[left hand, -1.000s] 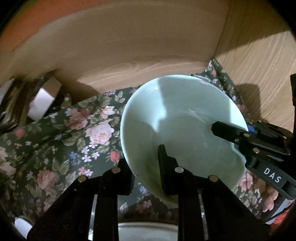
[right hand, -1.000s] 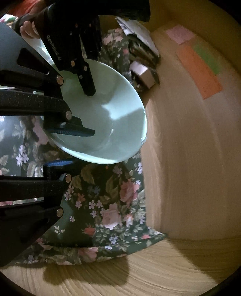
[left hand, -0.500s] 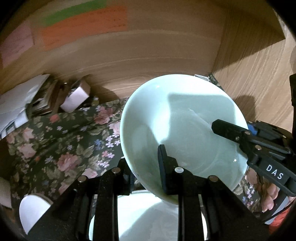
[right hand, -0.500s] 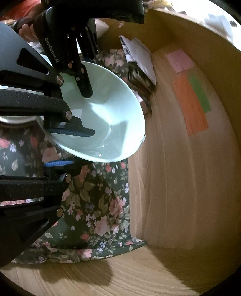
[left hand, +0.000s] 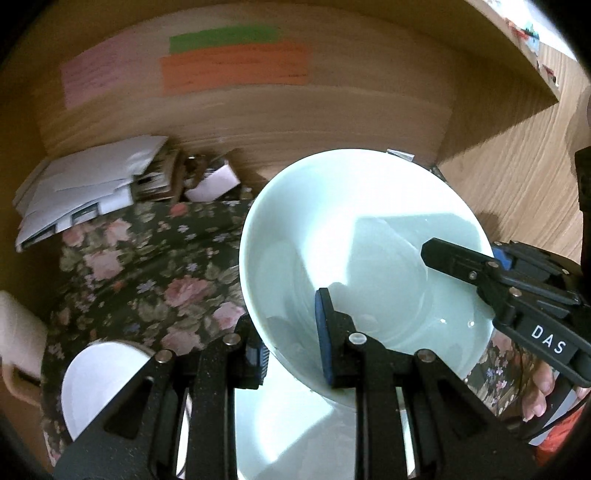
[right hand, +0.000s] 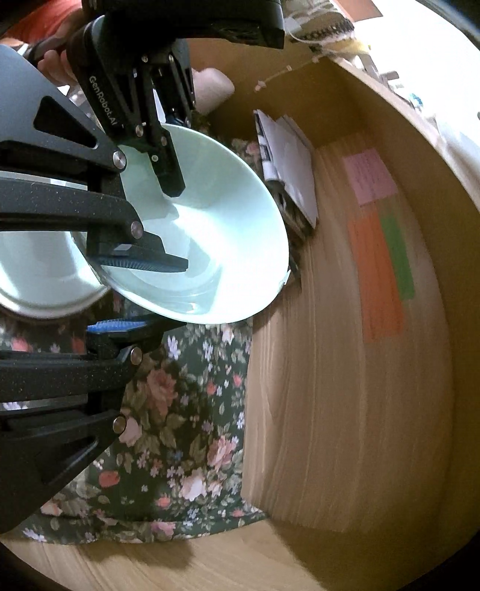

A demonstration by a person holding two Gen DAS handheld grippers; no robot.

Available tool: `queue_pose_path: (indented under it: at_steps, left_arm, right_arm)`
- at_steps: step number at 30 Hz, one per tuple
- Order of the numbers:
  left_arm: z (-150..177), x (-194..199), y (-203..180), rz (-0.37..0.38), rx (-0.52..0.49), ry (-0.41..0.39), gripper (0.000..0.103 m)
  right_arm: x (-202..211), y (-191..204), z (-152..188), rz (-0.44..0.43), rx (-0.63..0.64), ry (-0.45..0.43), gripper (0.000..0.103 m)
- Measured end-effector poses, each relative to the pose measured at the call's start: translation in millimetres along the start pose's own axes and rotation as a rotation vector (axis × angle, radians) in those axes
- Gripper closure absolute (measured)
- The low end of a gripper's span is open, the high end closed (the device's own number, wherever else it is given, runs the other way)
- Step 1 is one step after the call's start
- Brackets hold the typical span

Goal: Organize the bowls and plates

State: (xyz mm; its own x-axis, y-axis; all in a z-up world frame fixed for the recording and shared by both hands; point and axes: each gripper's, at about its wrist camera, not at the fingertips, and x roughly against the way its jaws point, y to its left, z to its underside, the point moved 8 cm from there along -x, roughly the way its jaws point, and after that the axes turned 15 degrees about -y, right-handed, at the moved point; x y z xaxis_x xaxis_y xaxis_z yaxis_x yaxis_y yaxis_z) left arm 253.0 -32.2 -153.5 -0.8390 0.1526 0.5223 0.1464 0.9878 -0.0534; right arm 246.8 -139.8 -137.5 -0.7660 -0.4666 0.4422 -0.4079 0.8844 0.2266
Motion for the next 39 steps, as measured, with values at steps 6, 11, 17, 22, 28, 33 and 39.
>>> queue_pose_path:
  at_steps: [6, 11, 17, 22, 28, 33, 39]
  left_arm:
    - [9, 25, 22, -0.03, 0.025, -0.017, 0.081]
    - [16, 40, 43, -0.056, 0.046, -0.028, 0.081]
    - [25, 54, 65, -0.092, 0.07, -0.038, 0.081]
    - [33, 63, 83, -0.121, 0.097, -0.047, 0.081]
    - [46, 72, 107, -0.148, 0.13, -0.036, 0.081]
    - [55, 79, 125, -0.177, 0.148, -0.031, 0.081]
    - [66, 86, 146, -0.207, 0.176, -0.024, 0.081]
  right_arm:
    - [-1, 26, 4, -0.035, 0.022, 0.001, 0.083]
    - [-4, 49, 7, -0.066, 0.038, 0.007, 0.082]
    - [-10, 76, 12, -0.107, 0.058, 0.021, 0.082]
    - [-17, 95, 17, -0.136, 0.077, 0.035, 0.082]
    - [-25, 117, 25, -0.174, 0.088, 0.055, 0.082]
    - [-34, 133, 32, -0.209, 0.096, 0.076, 0.082]
    - [-46, 149, 43, -0.248, 0.098, 0.111, 0.082]
